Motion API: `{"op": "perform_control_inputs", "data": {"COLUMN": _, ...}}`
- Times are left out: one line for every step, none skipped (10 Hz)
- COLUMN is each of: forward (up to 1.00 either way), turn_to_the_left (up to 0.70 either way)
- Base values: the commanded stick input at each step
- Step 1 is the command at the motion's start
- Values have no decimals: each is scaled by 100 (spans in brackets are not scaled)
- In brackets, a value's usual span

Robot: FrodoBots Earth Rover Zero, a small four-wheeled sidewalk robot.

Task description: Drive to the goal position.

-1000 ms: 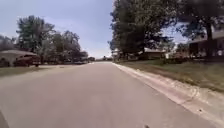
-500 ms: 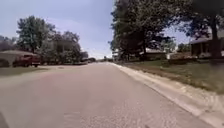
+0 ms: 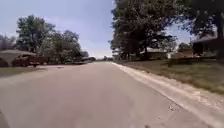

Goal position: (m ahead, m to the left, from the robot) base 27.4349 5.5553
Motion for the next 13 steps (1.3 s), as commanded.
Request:
{"op": "perform_control_inputs", "data": {"forward": 70, "turn_to_the_left": 0}}
{"op": "perform_control_inputs", "data": {"forward": 70, "turn_to_the_left": 0}}
{"op": "perform_control_inputs", "data": {"forward": 70, "turn_to_the_left": 0}}
{"op": "perform_control_inputs", "data": {"forward": 70, "turn_to_the_left": 0}}
{"op": "perform_control_inputs", "data": {"forward": 70, "turn_to_the_left": 0}}
{"op": "perform_control_inputs", "data": {"forward": 70, "turn_to_the_left": 0}}
{"op": "perform_control_inputs", "data": {"forward": 70, "turn_to_the_left": 0}}
{"op": "perform_control_inputs", "data": {"forward": 70, "turn_to_the_left": 0}}
{"op": "perform_control_inputs", "data": {"forward": 70, "turn_to_the_left": 0}}
{"op": "perform_control_inputs", "data": {"forward": 70, "turn_to_the_left": 0}}
{"op": "perform_control_inputs", "data": {"forward": 70, "turn_to_the_left": 0}}
{"op": "perform_control_inputs", "data": {"forward": 70, "turn_to_the_left": 0}}
{"op": "perform_control_inputs", "data": {"forward": 70, "turn_to_the_left": 0}}
